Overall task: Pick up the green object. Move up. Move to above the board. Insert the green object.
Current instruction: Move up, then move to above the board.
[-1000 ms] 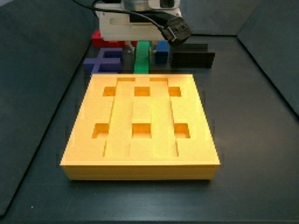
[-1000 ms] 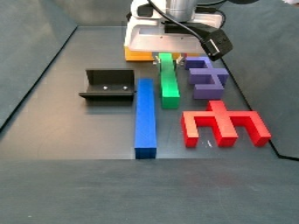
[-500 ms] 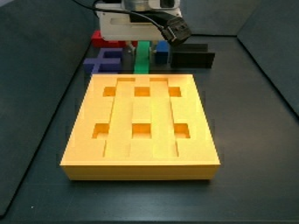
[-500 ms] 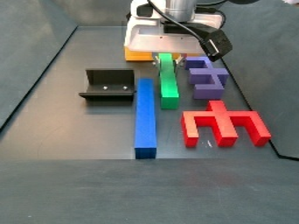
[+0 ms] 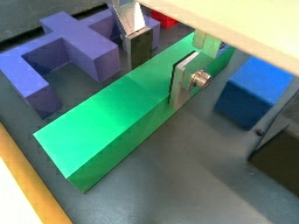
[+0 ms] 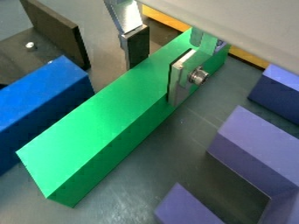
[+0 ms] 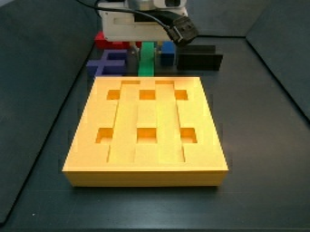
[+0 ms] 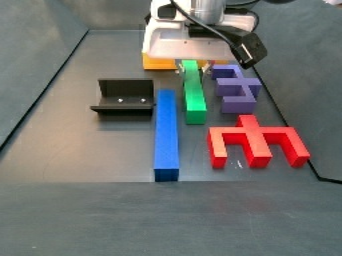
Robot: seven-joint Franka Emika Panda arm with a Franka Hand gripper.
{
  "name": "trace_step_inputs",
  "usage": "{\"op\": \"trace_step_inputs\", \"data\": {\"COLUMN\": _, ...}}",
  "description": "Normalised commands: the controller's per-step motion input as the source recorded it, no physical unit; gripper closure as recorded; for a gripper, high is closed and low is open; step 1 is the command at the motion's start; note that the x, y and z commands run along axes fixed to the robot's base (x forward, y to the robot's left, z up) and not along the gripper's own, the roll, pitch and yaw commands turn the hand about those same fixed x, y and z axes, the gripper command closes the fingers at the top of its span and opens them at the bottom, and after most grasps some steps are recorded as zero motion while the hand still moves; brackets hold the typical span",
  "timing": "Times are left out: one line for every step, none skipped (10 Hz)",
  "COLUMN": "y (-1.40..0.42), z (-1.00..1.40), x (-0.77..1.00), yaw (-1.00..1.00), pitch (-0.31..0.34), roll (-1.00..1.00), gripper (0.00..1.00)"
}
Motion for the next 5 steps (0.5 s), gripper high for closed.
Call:
{"op": "trace_step_inputs", "data": {"y": -0.03, "z": 0.77, "x": 0.02, "yaw": -0.01, "pitch": 0.020, "roll": 0.00, "gripper": 1.00}}
{"op": "trace_step_inputs", "data": {"y": -0.02, "z": 0.61, "x": 0.00, "yaw": -0.01, "pitch": 0.043, "roll": 0.00, "gripper": 1.00}}
{"op": "trace_step_inputs", "data": {"y": -0.01, "z": 0.23, "x": 0.03, "yaw": -0.01, "pitch": 0.015, "roll": 0.01, "gripper": 1.00}}
{"op": "trace_step_inputs", "data": {"y": 0.00, "z": 1.40, "x": 0.00, "yaw": 0.00, "pitch": 0.000, "roll": 0.00, "gripper": 1.00}}
{"op": "trace_step_inputs", "data": {"y": 0.00, "z": 1.40, "x": -0.02, "yaw": 0.00, "pitch": 0.025, "roll": 0.00, "gripper": 1.00}}
